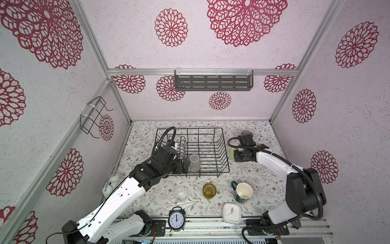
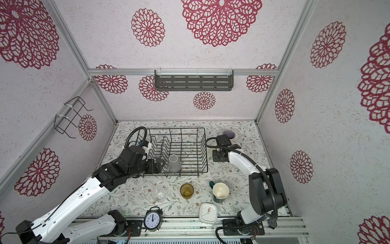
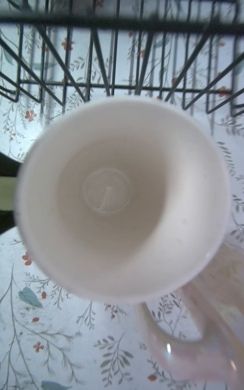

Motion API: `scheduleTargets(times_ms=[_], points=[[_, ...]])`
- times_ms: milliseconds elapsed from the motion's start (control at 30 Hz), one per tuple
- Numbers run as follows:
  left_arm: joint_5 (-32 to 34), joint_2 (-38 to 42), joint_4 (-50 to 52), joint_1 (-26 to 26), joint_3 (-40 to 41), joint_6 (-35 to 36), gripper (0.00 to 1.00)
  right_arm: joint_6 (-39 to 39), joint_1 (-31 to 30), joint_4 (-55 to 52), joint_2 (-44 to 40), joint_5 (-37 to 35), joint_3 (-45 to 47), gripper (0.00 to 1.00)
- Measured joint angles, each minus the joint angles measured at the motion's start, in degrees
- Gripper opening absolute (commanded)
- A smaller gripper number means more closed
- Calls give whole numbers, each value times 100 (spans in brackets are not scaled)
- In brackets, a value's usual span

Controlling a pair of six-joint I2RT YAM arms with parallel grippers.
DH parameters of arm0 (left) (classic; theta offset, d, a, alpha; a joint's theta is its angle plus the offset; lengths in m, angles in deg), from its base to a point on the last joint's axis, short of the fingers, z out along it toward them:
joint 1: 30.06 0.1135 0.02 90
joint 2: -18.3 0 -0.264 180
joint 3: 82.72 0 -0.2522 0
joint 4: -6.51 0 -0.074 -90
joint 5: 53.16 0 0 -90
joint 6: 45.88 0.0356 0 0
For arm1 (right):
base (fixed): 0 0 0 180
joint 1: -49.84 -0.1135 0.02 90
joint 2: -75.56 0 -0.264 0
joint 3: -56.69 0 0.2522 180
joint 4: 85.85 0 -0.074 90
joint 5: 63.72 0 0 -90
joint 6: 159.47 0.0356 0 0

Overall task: Load cups into a dish rack
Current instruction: Pick up the cup from the top-center of the table.

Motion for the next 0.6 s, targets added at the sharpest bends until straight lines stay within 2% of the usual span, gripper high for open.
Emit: scheduleTargets(times_ms=[333,600], points=[[-540,186,-811,2,210,-201,95,289,0,1193,-1626,483,114,0],[-1432,175,-1628,2,361,-323,96,706,0,1759,-2094,1373,111,0]])
